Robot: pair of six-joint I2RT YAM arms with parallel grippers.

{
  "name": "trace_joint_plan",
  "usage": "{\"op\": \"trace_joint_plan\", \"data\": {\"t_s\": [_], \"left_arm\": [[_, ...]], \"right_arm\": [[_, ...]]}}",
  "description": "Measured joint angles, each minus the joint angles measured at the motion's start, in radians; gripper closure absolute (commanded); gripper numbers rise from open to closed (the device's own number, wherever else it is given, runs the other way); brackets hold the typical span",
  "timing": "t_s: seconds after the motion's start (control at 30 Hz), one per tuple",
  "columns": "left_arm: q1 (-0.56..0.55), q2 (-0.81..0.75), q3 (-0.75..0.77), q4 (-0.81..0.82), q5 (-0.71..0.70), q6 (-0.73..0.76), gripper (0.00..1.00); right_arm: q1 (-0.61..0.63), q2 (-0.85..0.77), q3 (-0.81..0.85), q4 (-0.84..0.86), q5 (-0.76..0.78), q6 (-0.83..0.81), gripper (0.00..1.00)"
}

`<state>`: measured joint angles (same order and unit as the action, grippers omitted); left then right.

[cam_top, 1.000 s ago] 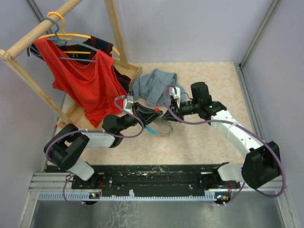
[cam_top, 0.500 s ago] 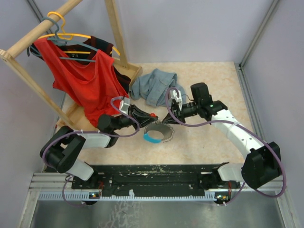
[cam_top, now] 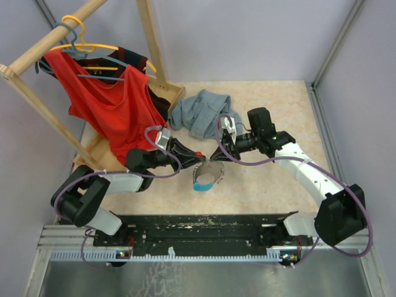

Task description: Remove the keys from the keyring

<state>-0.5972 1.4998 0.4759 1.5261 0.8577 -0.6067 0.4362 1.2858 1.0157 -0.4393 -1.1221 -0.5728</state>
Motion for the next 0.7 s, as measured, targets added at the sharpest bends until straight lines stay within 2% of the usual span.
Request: {"op": "trace_joint_plan", "data": {"t_s": [0.17,0.5,0.7], "left_arm": [[0.004,0.013,0.031,0.0,0.008,-0.056,1.0],[-0.003,0.03,0.043,0.0,0.009,-0.1,1.0],[-0.02,0.03,0.043,0.0,0.008,-0.1,1.0]], "right_arm": [[0.008,0.0,-0.002,0.011,0.002,-0.011,0.99],[0.025,0.006,-0.028,0.038,0.018,-0.028,0.82],[0.025,0.006,-0.039,0.072,0.006,-0.008,0.76]]}}
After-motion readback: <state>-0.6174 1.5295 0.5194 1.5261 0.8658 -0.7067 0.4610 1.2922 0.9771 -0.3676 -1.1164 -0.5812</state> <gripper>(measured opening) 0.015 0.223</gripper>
